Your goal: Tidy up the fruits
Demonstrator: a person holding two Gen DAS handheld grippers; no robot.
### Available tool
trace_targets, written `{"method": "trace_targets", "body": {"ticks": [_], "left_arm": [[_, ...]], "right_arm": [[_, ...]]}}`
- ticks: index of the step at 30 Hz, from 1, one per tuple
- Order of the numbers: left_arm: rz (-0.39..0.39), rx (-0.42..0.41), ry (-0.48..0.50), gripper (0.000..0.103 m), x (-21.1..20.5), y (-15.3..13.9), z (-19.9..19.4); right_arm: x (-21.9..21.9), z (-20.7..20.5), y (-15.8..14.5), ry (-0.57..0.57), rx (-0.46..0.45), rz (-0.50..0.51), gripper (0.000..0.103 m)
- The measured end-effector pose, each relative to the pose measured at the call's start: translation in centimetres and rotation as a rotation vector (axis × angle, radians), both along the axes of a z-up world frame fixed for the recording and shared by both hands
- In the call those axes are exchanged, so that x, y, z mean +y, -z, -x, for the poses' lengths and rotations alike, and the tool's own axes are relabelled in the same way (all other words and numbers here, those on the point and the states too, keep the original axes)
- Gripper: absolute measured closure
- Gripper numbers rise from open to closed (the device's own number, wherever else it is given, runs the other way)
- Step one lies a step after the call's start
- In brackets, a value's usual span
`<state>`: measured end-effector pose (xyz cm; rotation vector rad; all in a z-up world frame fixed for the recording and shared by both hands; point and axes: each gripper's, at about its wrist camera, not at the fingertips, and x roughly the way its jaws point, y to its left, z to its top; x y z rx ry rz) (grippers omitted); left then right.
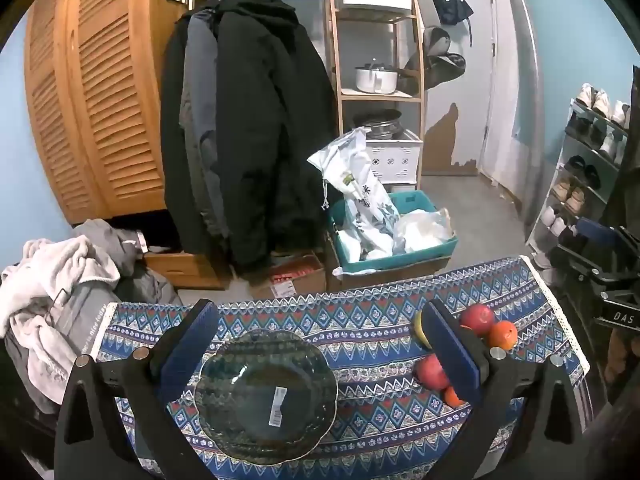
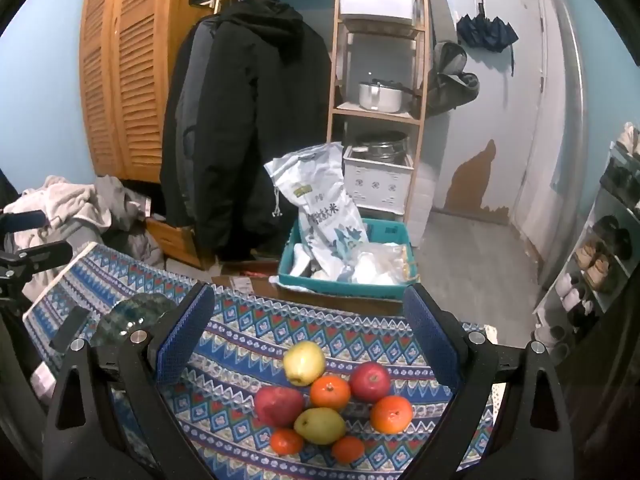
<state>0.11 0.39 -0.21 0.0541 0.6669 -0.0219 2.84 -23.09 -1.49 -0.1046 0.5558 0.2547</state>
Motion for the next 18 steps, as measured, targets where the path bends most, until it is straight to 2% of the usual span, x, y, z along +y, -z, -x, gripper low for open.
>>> {"method": "trace_targets", "body": {"ticks": [18], "left_arm": [[0.007,0.01,-0.004,0.001,0.01,0.4,-0.09]], "right_arm": [[0.16,0.12,0.41,-0.008,-0.004,0.013,0.009]]}}
